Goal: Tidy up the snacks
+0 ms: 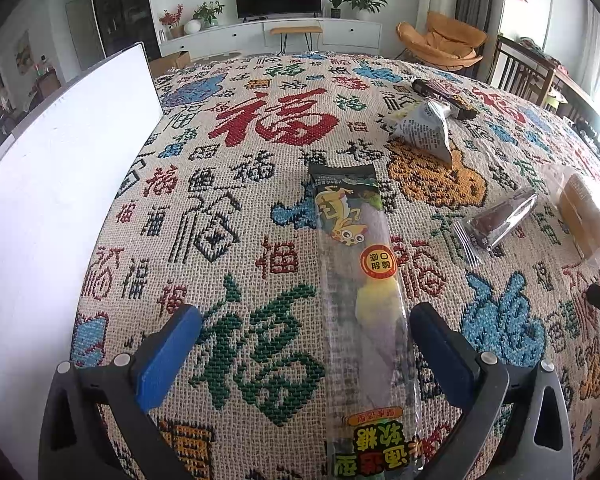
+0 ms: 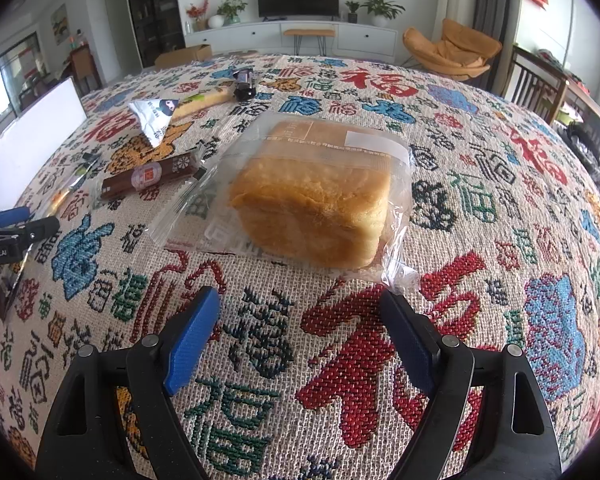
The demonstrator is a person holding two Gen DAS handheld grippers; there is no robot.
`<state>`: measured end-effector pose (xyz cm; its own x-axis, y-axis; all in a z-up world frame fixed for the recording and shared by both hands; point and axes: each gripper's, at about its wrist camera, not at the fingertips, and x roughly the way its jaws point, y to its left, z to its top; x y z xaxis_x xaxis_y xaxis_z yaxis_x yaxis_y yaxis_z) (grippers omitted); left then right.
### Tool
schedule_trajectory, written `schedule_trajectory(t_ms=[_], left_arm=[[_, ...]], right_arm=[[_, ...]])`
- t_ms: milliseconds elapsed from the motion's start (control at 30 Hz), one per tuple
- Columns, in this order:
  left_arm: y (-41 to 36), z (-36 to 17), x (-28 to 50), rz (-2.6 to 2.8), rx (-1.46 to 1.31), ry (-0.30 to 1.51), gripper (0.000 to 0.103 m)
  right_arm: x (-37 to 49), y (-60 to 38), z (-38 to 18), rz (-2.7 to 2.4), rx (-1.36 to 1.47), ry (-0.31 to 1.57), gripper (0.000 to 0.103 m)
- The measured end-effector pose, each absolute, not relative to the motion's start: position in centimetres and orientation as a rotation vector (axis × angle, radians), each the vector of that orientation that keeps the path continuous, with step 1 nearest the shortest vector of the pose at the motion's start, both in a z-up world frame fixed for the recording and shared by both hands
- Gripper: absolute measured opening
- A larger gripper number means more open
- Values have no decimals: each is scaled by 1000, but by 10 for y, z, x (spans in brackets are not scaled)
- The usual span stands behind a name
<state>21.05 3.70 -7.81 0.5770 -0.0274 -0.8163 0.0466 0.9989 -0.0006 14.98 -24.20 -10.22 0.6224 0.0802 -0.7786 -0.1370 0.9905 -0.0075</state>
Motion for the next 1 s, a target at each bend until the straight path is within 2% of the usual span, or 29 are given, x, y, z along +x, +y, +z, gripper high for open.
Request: schedule_trajectory(t_ms=[1000], left_arm=[[40, -78, 206, -66, 15, 946, 103]], right_arm=[[150, -242, -102, 125, -65, 891, 85]])
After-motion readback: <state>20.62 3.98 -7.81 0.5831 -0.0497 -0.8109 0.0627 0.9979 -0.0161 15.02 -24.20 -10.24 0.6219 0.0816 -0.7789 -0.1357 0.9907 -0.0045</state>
